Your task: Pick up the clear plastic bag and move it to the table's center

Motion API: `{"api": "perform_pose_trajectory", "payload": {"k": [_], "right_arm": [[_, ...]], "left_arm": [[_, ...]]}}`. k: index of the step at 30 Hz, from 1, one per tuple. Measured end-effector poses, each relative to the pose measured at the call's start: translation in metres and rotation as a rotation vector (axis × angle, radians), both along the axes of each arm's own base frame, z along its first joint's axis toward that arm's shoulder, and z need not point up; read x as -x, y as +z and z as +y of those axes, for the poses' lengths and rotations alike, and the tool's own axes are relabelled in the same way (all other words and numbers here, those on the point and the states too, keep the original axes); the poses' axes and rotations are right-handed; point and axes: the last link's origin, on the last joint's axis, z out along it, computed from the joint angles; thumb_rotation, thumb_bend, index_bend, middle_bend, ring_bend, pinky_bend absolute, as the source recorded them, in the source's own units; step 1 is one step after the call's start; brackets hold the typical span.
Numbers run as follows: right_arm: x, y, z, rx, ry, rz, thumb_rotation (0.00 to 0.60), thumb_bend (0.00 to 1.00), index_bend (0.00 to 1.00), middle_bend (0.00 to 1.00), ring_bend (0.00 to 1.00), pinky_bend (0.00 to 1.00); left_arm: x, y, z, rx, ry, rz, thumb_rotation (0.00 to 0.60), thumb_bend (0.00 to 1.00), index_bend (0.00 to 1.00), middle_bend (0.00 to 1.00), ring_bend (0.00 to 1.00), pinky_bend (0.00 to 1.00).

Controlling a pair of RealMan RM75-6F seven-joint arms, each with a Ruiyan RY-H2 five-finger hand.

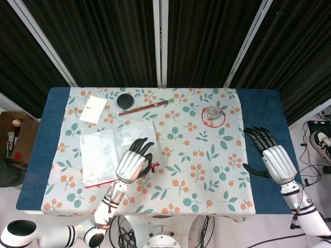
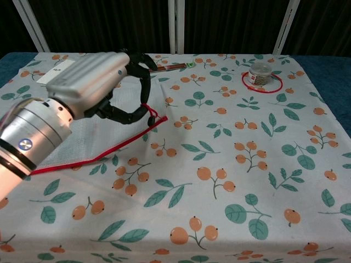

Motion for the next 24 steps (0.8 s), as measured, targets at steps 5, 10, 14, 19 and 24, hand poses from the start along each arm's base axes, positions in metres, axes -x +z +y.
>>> {"api": "perform_pose_trajectory", "payload": {"k": [5,10,14,19,24], "right_arm": [[-0.048,-0.008,-0.025,-0.082,0.122,0.028,0.6,0.18,0.15,0.09,0.0,0.0],[-0.096,-0.022,-0.049,-0.163,0.225,0.1,0.6,0.18,0.26,0.12,0.0,0.0],[-0.144,-0.038,-0.067,-0.204,0.325,0.181,0.6,0.18,0.34,0.15,0.0,0.0],[-0.188,-0.066,-0.081,-0.229,0.397,0.231,0.6,0.18,0.39,0.16,0.0,0.01],[-0.216,-0.103,-0.098,-0.254,0.406,0.241,0.6,0.18,0.39,0.17,0.0,0.02]], "left_arm": [[0.004,0.024,-0.014,-0.089,0.077,-0.139,0.6,0.36,0.66,0.24,0.12,0.15],[0.002,0.042,-0.021,-0.152,0.122,-0.22,0.6,0.36,0.66,0.31,0.19,0.18],[0.001,0.05,-0.023,-0.18,0.142,-0.252,0.6,0.36,0.67,0.36,0.24,0.2],[0.003,0.059,-0.026,-0.213,0.163,-0.272,0.6,0.36,0.67,0.4,0.28,0.23],[0.006,0.062,-0.029,-0.23,0.182,-0.282,0.6,0.36,0.68,0.44,0.31,0.26]]}}
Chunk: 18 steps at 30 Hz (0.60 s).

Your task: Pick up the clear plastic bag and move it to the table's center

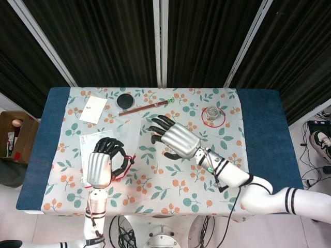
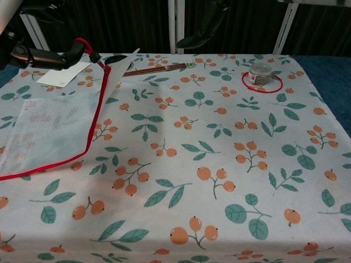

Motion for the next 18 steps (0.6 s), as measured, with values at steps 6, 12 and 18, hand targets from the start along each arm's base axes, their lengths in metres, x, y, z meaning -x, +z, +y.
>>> {"api": "perform_pose_trajectory", "payload": {"k": [6,12,18], "right_arm": [[-0.022,-0.04,-0.011,-0.034,-0.012,-0.018,0.6,0.18,0.39,0.16,0.0,0.02],[-0.04,-0.064,-0.013,-0.084,-0.01,-0.046,0.6,0.18,0.39,0.13,0.0,0.02],[-0.053,-0.075,-0.013,-0.109,0.009,-0.062,0.6,0.19,0.39,0.13,0.0,0.02]], "left_arm": [[0.004,0.004,-0.002,-0.012,0.024,-0.011,0.6,0.35,0.68,0.45,0.33,0.31],[0.007,0.008,-0.004,-0.036,0.037,-0.017,0.6,0.36,0.7,0.49,0.38,0.43],[0.008,0.009,-0.005,-0.04,0.042,-0.019,0.6,0.36,0.7,0.5,0.38,0.44]]}}
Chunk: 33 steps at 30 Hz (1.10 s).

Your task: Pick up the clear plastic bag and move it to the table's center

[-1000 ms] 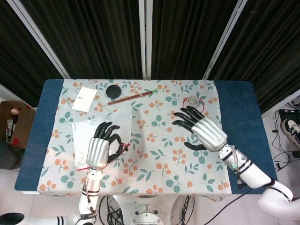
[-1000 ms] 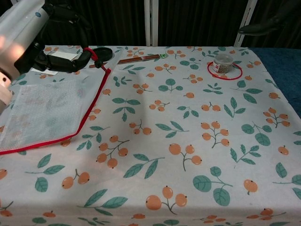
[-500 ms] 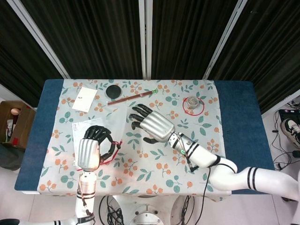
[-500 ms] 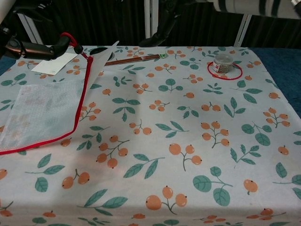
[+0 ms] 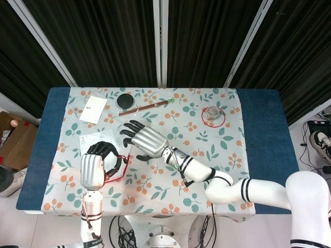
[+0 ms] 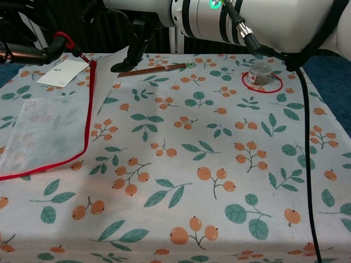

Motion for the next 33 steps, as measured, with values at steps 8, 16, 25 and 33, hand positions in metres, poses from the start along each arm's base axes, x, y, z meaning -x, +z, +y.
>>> {"api": "perform_pose_trajectory", "payload": {"k": [8,16,25,33], "right_arm": [[-0.006,-0.008,0.001,-0.021,0.005,0.004,0.6,0.27,0.42,0.14,0.0,0.02],[-0.005,-0.012,0.001,-0.036,-0.002,0.012,0.6,0.32,0.44,0.16,0.0,0.02],[-0.006,-0.014,0.001,-0.044,-0.009,0.002,0.6,0.36,0.55,0.19,0.0,0.02],[-0.009,-0.014,-0.001,-0.028,-0.027,-0.043,0.6,0.48,0.78,0.3,0.05,0.03]], "left_arm": [[0.002,0.002,0.0,-0.007,0.007,-0.004,0.6,0.36,0.7,0.49,0.38,0.44],[0.003,0.004,0.0,-0.011,0.01,-0.007,0.6,0.36,0.7,0.49,0.38,0.44],[0.005,0.005,0.0,-0.014,0.019,-0.01,0.6,0.36,0.7,0.49,0.38,0.44],[0.008,0.007,0.0,-0.018,0.034,-0.024,0.6,0.36,0.7,0.49,0.38,0.44]]}}
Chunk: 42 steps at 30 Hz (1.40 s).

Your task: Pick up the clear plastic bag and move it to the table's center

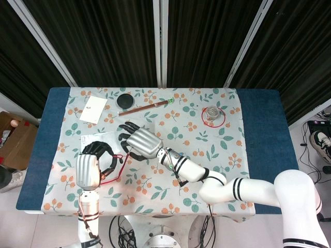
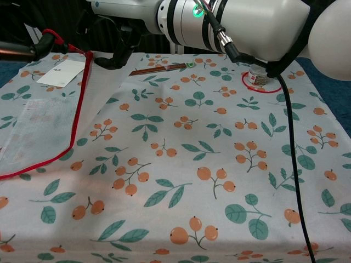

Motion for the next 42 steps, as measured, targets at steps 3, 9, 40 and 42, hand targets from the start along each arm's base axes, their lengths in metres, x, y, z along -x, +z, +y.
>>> {"api": "perform_pose_trajectory", "payload": {"k": [3,9,40,42], "right_arm": [[-0.003,0.004,-0.002,0.002,-0.019,-0.035,0.6,0.48,0.83,0.32,0.06,0.03],[-0.013,0.022,-0.008,0.002,-0.059,-0.097,0.6,0.49,0.85,0.33,0.06,0.03],[-0.031,0.062,-0.016,0.087,-0.115,-0.238,0.6,0.52,0.87,0.34,0.08,0.03],[-0.03,0.066,-0.016,0.095,-0.118,-0.249,0.6,0.52,0.87,0.34,0.08,0.03]], "left_arm": [[0.001,0.001,-0.001,-0.002,0.003,-0.018,0.6,0.36,0.71,0.5,0.38,0.44],[0.003,0.001,-0.001,-0.004,0.003,-0.035,0.6,0.37,0.72,0.51,0.39,0.44],[0.008,-0.016,-0.001,0.063,0.026,-0.044,0.6,0.37,0.73,0.51,0.39,0.44],[0.013,-0.018,-0.002,0.073,0.039,-0.028,0.6,0.37,0.73,0.51,0.39,0.44]]}}
